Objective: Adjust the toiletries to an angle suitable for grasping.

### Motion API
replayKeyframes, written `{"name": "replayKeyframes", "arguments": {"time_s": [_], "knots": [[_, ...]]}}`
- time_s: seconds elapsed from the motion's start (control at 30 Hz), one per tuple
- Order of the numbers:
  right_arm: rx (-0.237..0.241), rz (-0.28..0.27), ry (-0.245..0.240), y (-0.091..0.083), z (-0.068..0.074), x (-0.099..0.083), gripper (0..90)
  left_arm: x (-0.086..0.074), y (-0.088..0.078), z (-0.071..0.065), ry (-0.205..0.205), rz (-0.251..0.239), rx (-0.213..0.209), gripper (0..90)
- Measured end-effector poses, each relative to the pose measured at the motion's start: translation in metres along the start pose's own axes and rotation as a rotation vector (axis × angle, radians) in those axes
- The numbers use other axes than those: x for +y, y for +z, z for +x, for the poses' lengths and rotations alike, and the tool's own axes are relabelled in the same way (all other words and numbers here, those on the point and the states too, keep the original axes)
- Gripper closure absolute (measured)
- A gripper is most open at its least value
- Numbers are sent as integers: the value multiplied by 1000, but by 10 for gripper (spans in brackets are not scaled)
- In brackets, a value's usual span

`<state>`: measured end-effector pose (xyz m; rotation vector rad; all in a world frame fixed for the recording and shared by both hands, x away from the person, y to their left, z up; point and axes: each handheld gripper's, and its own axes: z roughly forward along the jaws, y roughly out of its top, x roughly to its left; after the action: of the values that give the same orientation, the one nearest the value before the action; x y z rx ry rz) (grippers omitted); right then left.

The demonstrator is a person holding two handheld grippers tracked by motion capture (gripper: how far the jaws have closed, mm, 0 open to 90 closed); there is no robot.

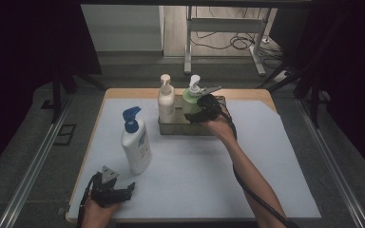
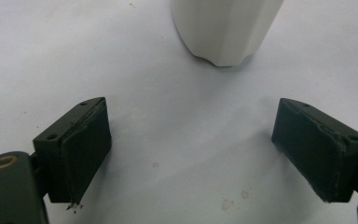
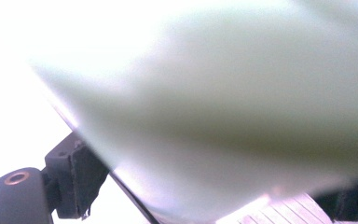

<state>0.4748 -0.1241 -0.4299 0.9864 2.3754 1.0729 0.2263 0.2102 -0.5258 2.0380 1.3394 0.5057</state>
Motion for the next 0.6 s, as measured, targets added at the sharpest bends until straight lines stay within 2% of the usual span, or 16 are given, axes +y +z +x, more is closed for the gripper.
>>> {"name": "replayKeyframes", "arguments": {"time_s": [0.23,0.47,0.53,0.6], "knots": [[12,-21,0,-16,-3,-6,129,0,0,0,0,0,0,113],[46,-40,10,-34,-9,-14,135,0,0,0,-1,-1,0,113],[39,-46,17,-39,-11,-17,169,0,0,0,0,0,0,113],[28,-48,27,-45,-14,-19,249,0,0,0,0,0,0,113]]}}
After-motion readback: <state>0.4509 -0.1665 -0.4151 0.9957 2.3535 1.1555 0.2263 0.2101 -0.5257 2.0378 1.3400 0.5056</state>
